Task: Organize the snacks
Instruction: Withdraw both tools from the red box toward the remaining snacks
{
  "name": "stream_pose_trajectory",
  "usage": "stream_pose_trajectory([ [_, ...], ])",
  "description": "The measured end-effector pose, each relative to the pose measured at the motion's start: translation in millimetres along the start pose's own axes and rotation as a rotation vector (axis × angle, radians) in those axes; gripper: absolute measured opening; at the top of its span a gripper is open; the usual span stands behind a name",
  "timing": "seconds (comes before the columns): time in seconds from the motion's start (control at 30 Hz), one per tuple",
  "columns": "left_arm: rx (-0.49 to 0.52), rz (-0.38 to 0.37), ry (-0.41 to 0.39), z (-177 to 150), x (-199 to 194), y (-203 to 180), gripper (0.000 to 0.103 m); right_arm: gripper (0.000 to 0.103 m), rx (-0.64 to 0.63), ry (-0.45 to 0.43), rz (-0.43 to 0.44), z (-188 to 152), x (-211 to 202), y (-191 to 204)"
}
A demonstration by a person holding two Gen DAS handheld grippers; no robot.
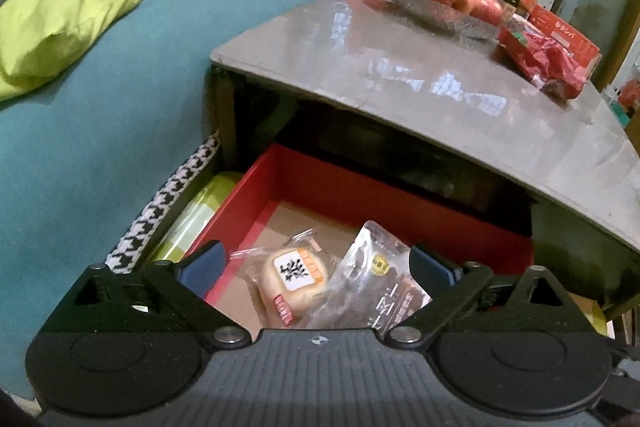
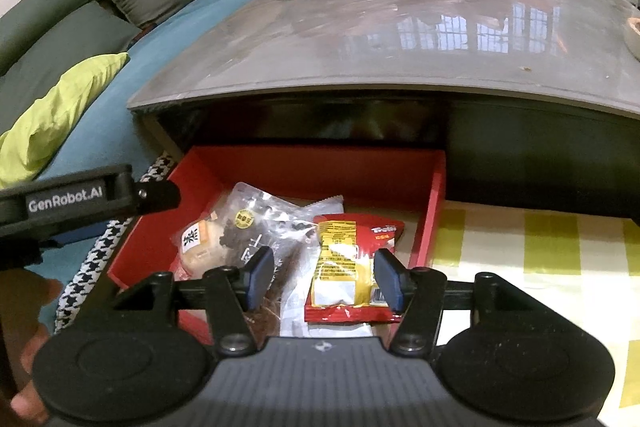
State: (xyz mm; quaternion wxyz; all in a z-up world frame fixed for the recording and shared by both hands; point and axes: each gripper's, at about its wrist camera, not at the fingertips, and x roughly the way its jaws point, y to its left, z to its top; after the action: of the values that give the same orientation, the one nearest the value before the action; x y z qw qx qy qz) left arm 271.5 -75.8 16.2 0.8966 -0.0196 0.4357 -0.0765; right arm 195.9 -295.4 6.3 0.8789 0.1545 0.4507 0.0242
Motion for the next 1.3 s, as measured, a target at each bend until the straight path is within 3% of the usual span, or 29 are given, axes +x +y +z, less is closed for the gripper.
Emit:
stream_pose_trajectory([
  [0.4,0.042,0.068,0.086,-34,-21,9,0.100,0.067,-0.032,0.008,-0.006,-11,-17,7],
  [0.8,0.011,0.090,0.192,-74,-33,20,0.100,0.067,-0.102,0.043,0.001,-44,-41,20],
  [1.3,-0.004,0.096,0.390,-127,-11,15,0.100,0.072,-0.105,0.062,-0.002,-60,-64,0],
])
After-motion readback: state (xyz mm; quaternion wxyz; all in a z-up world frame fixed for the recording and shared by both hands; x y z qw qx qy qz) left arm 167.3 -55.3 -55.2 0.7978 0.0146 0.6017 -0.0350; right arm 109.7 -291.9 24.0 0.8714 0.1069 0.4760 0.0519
